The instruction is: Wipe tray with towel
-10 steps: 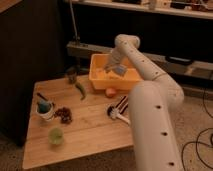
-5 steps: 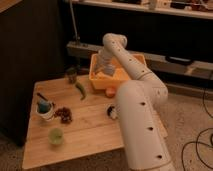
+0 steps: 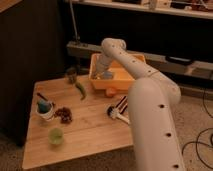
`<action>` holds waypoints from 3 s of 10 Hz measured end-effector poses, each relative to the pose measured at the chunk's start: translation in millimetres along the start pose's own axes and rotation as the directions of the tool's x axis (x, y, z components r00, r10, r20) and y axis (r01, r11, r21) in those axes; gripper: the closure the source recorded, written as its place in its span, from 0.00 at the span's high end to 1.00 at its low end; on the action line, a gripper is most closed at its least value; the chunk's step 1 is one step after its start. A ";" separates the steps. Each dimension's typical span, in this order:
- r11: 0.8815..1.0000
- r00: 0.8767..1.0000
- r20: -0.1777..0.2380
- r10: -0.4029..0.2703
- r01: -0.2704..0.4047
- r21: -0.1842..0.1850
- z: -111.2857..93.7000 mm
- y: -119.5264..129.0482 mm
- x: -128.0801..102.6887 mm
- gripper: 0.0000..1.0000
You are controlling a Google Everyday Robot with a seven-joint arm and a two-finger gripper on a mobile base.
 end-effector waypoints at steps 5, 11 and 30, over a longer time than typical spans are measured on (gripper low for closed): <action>0.974 0.970 -0.105 0.220 -0.212 0.084 -67.7 42.6 106.5 0.00; 0.924 0.904 -0.196 0.380 -0.360 0.129 -79.9 27.2 163.4 0.00; 0.999 0.999 -0.009 -0.031 0.031 -0.024 20.8 -28.1 -18.9 0.00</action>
